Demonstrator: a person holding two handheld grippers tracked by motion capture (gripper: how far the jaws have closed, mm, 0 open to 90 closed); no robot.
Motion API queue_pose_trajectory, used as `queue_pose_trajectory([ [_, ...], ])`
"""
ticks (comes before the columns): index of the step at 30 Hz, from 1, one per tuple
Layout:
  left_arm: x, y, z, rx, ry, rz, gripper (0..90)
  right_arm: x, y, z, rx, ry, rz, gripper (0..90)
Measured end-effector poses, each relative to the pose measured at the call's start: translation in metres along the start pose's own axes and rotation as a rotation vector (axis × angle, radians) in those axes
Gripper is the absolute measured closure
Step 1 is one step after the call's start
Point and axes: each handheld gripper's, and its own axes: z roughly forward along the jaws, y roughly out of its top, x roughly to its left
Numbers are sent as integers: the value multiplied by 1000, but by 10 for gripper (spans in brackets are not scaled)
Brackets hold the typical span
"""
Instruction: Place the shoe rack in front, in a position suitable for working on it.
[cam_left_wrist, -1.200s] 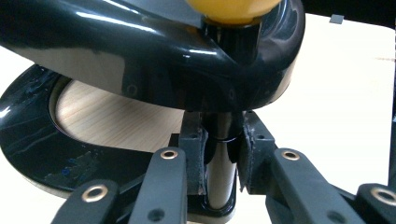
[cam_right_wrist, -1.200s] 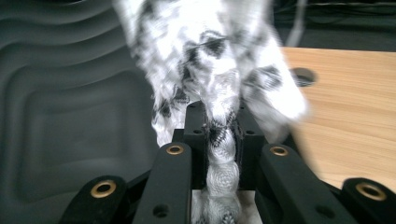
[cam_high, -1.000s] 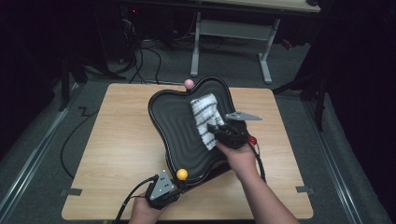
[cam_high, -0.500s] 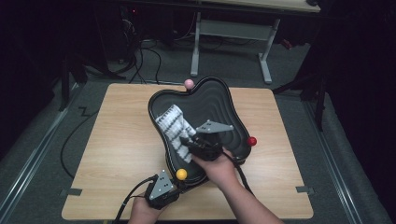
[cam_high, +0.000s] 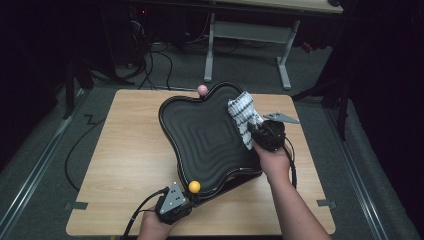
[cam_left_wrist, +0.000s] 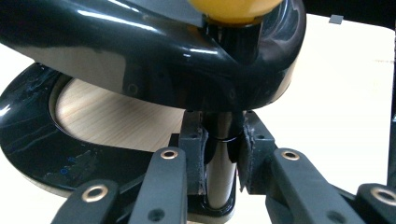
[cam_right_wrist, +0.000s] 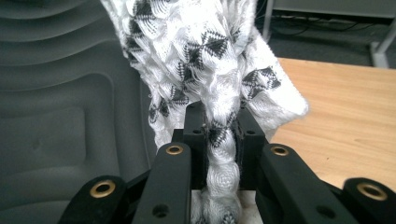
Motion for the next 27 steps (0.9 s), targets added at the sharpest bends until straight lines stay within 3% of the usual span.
queue_pose_trajectory([
  [3,0,0,0,1,-1,1,743,6,-2,-1,4,23,-18,797],
  [4,0,0,0,1,-1,1,743,19,-5,-3,2,63,-41,796],
  [6,0,0,0,1,-1,0,743,34,-6,-5,-9,98,-80,797],
  [7,0,0,0,1,-1,0,743,34,-6,-5,-9,98,-80,797],
  [8,0,0,0,1,-1,0,743,51,-6,-5,-15,138,-109,797],
  [10,0,0,0,2,0,1,743,67,-5,-3,-18,179,-126,797],
  [11,0,0,0,2,0,1,743,67,-5,-3,-18,179,-126,797],
  [13,0,0,0,1,-1,1,743,89,-2,4,-19,203,-173,797],
  [14,0,0,0,1,-1,1,743,89,-2,4,-19,203,-173,797],
  [15,0,0,0,1,-2,1,743,101,0,10,-23,219,-183,797],
  [21,1,0,0,2,-6,2,743,143,6,19,-27,324,-229,798],
  [22,1,0,0,2,-6,2,744,143,6,19,-27,324,-229,798],
  [23,1,0,0,3,-7,2,743,158,6,21,-28,348,-261,798],
  [24,1,0,0,3,-7,2,744,163,6,22,-31,350,-275,798],
  [27,1,0,0,1,-6,0,743,166,9,24,-42,343,-276,798],
])
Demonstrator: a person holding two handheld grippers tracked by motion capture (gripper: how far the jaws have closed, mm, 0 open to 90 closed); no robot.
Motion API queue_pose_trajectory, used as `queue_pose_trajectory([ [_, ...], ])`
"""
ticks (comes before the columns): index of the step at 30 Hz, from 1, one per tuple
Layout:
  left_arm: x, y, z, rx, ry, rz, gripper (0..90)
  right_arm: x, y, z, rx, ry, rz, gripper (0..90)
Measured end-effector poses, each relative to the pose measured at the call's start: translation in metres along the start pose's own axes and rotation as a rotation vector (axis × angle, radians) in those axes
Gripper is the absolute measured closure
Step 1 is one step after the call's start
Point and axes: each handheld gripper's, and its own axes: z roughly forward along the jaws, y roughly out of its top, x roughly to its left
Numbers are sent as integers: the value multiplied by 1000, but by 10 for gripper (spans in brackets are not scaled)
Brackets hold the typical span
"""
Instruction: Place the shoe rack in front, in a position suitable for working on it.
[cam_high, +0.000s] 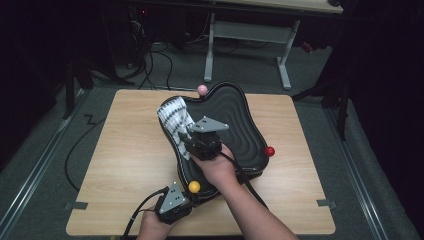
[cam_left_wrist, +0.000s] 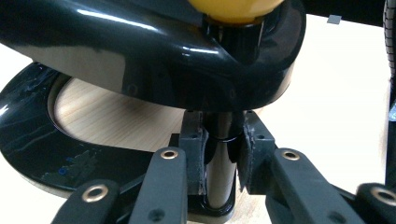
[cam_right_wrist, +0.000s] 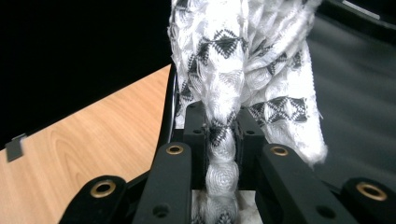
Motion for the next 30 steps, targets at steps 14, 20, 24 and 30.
queue_pose_trajectory([
  [14,0,0,0,0,-4,-1,744,-28,5,1,-47,-89,72,799],
  [20,0,0,0,0,-2,-2,744,-7,5,6,-22,-35,3,797],
  [24,0,0,0,0,-3,-2,744,-32,7,-1,-38,-106,65,796],
  [30,1,0,0,-1,-6,-1,744,-39,8,-1,-40,-126,67,797],
])
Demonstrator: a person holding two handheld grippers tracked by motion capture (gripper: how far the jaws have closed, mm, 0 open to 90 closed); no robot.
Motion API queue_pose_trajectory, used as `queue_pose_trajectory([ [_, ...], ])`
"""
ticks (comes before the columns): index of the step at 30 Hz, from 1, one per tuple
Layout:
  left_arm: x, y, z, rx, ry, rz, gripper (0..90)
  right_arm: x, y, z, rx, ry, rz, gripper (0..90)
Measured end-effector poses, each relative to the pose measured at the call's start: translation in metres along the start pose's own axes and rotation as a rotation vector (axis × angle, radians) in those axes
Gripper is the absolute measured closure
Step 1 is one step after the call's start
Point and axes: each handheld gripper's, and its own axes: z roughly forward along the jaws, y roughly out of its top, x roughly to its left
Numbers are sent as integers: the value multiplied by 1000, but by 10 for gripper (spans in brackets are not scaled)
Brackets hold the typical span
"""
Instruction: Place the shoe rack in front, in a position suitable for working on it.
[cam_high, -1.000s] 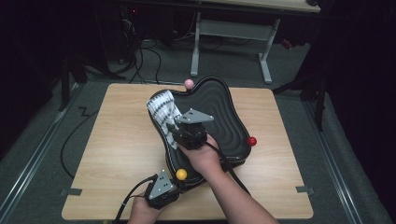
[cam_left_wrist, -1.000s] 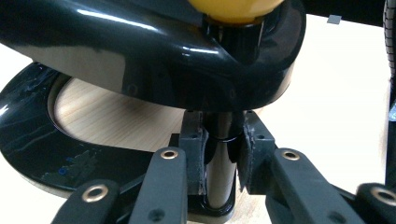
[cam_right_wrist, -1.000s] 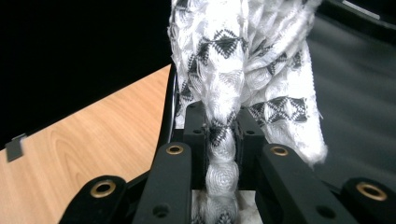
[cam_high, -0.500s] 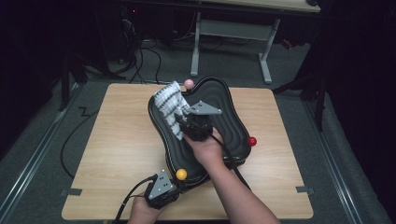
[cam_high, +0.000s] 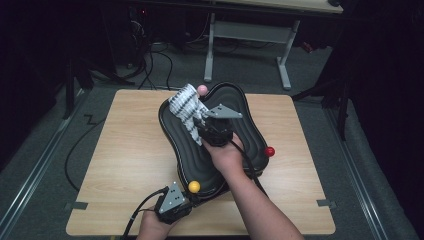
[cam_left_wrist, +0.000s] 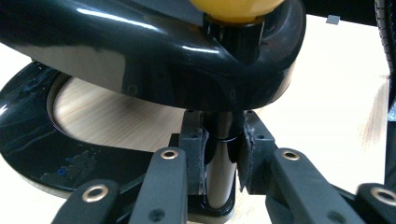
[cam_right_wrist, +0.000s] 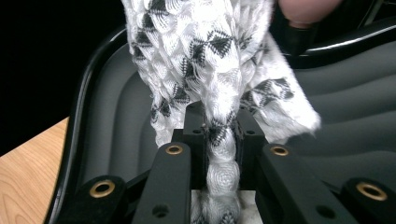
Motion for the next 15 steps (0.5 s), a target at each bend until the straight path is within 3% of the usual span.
queue_pose_trajectory([
  [1,0,0,0,0,0,0,744,10,0,3,5,32,-8,797],
  [2,0,0,0,0,0,0,744,10,0,3,5,32,-8,797],
  [4,0,0,0,1,0,0,744,30,-1,6,13,90,-46,798],
  [7,0,0,0,1,1,0,744,39,0,7,25,104,-73,797],
  [12,0,0,0,1,1,1,743,20,5,6,9,54,-14,797],
  [13,0,0,0,1,-2,0,744,12,7,7,5,21,2,798],
  [15,0,0,0,1,-3,1,744,14,8,8,14,24,-7,799],
])
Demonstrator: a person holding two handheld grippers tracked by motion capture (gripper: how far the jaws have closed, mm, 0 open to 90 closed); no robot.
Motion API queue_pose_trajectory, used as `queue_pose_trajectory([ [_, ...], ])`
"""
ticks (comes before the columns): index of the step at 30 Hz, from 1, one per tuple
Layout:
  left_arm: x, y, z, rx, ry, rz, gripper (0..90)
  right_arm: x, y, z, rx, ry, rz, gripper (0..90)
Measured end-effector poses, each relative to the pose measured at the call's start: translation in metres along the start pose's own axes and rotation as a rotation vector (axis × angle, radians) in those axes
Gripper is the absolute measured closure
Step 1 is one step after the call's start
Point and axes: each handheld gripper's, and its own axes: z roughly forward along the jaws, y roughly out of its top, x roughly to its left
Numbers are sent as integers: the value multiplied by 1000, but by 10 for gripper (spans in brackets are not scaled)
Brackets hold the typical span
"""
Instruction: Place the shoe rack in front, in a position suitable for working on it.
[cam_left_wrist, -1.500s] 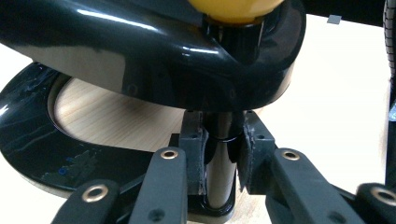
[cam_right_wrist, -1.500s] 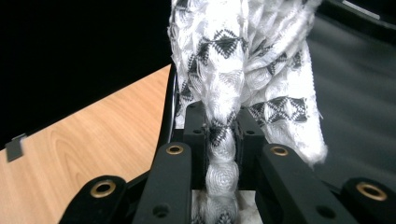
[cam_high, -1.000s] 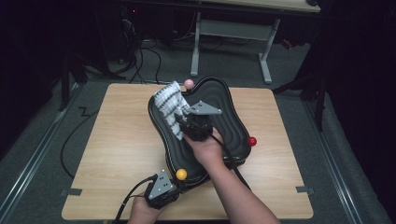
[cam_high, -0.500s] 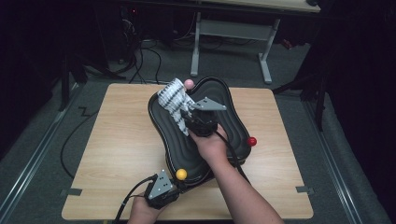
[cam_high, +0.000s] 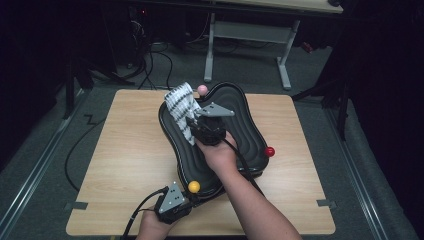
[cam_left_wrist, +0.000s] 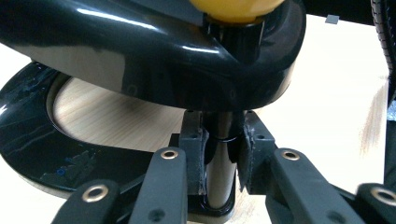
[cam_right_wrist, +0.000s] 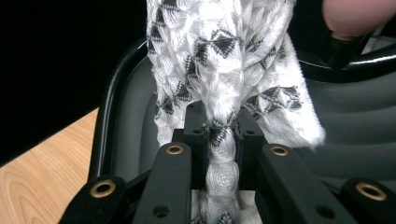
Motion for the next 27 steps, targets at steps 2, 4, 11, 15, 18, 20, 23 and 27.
queue_pose_trajectory([
  [2,0,0,0,1,0,0,743,4,0,1,2,11,-15,799],
  [4,0,0,0,1,-2,1,744,12,-2,2,9,43,-38,799],
  [11,0,0,0,4,-3,2,743,7,-25,-20,51,66,-71,800],
  [15,0,1,0,5,-3,2,743,-27,-38,-39,59,-4,-18,800],
  [18,1,1,0,5,-6,2,743,-56,-45,-50,60,-68,38,800],
  [20,1,1,0,6,-7,2,744,-73,-45,-54,59,-115,71,800],
  [23,1,1,0,7,-4,1,744,-93,-41,-55,54,-175,98,801],
  [27,0,1,0,7,-4,0,744,-111,-33,-52,49,-215,126,800],
])
